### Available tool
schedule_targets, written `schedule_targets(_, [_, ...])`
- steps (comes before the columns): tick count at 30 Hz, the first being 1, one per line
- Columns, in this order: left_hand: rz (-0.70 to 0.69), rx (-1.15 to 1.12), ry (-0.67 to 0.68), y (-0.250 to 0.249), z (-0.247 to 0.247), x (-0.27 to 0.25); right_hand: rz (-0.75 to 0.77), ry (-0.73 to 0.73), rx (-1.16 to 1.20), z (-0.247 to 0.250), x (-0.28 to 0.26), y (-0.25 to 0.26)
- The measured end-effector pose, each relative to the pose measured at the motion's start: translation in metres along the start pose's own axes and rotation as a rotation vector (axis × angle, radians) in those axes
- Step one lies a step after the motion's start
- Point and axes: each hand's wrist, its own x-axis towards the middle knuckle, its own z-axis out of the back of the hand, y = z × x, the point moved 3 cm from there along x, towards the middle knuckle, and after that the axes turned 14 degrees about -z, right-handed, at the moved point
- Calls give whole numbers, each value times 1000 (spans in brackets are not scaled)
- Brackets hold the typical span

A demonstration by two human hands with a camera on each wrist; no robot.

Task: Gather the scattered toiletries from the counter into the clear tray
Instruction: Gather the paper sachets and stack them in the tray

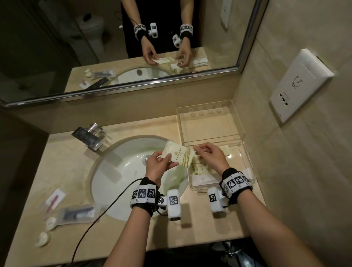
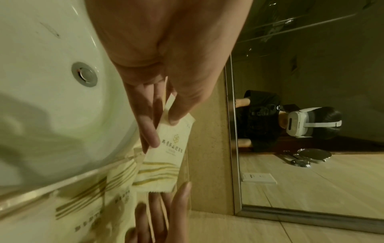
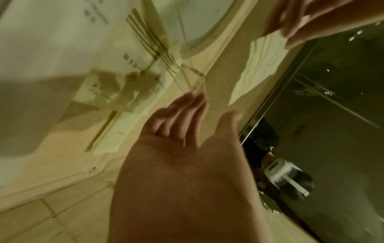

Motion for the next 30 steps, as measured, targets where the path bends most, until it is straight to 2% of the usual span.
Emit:
schedule_targets(3, [-67, 175, 65, -2, -13, 6, 81, 167, 12, -4, -10, 12])
schedule_targets(7, [-213, 423, 230, -11, -36, 12, 145, 222, -86, 4, -9, 24])
schedule_targets(10, [-225, 443, 236, -17, -48, 15, 177, 118, -139, 19, -1, 25])
schedule_targets(13, [-268, 478, 156, -18, -48, 18, 49, -87, -7, 43, 7, 14])
schedule_targets(15, [-297, 534, 166, -16, -49, 17, -39, -173, 59, 54, 10, 3])
schedule_targets(17, [-325, 606, 209, -14, -52, 15, -121, -182, 66, 59, 12, -8])
schedule_targets(20, [-359, 746, 297, -9, -58, 9, -229, -103, 94, 52, 17, -22])
schedule_targets(25, [-265, 856, 426, 6, -62, 4, -331, -100, 184, 35, 30, -32])
schedule_targets(30, [-291, 943, 493, 11, -64, 1, -274, -170, -127, 29, 38, -28])
